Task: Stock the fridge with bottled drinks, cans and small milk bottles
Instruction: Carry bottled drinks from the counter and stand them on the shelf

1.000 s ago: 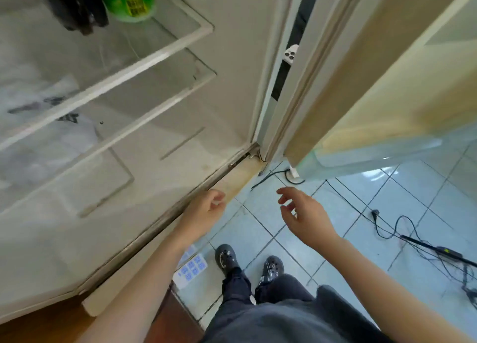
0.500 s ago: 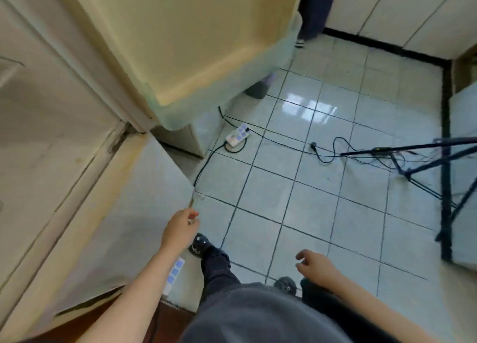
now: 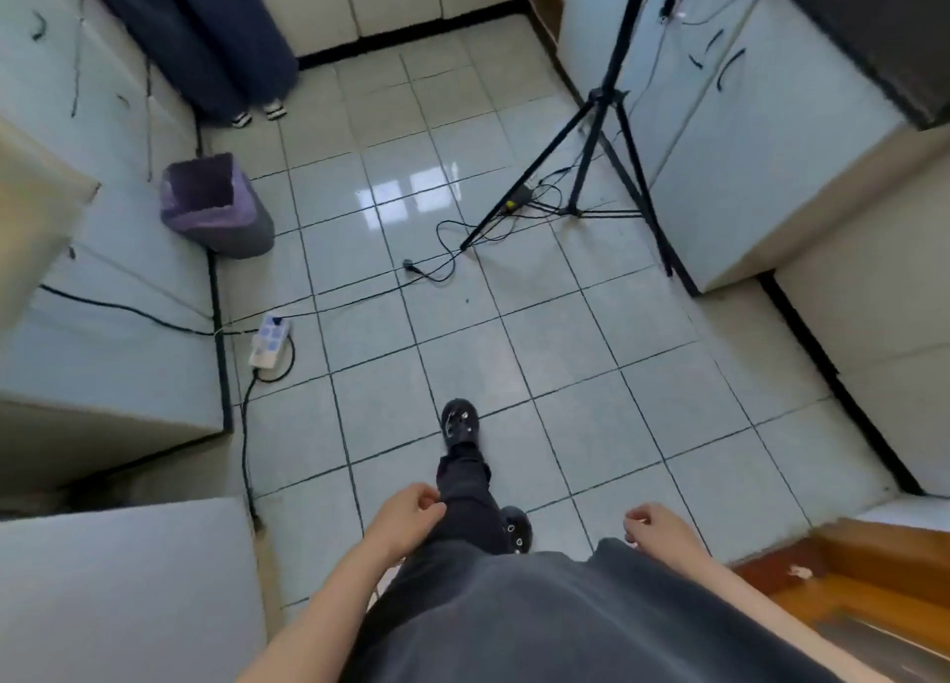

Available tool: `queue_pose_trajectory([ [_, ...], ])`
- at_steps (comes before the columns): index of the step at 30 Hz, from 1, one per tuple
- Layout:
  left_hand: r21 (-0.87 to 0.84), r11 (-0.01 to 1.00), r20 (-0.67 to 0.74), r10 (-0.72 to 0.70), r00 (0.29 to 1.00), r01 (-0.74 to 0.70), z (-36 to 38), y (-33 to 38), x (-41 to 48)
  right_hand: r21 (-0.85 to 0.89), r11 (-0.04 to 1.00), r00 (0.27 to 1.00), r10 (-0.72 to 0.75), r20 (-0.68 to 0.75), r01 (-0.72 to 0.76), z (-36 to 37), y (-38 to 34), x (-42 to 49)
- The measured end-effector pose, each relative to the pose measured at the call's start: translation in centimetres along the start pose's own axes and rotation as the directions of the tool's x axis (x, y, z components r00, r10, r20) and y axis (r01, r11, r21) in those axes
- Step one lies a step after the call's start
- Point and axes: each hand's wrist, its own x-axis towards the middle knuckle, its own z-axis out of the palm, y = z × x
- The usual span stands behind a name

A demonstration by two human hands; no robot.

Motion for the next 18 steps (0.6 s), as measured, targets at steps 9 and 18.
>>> queue_pose_trajectory([
  [9,0.338,0.939,0.195,-0.01,0.981,-0.058,-0.3,15.6,10.7,0.363,0.913,0.974,0.219,-0.056,-0.185,-7.4,6.6,1.8],
  [18,0.604,0.706,0.313,0.217,0.924,-0.37,2.7,41.2,20.9,0.754,0.623,0.864,0.479,-0.157,-0.208,-18.7,10.6,3.5],
])
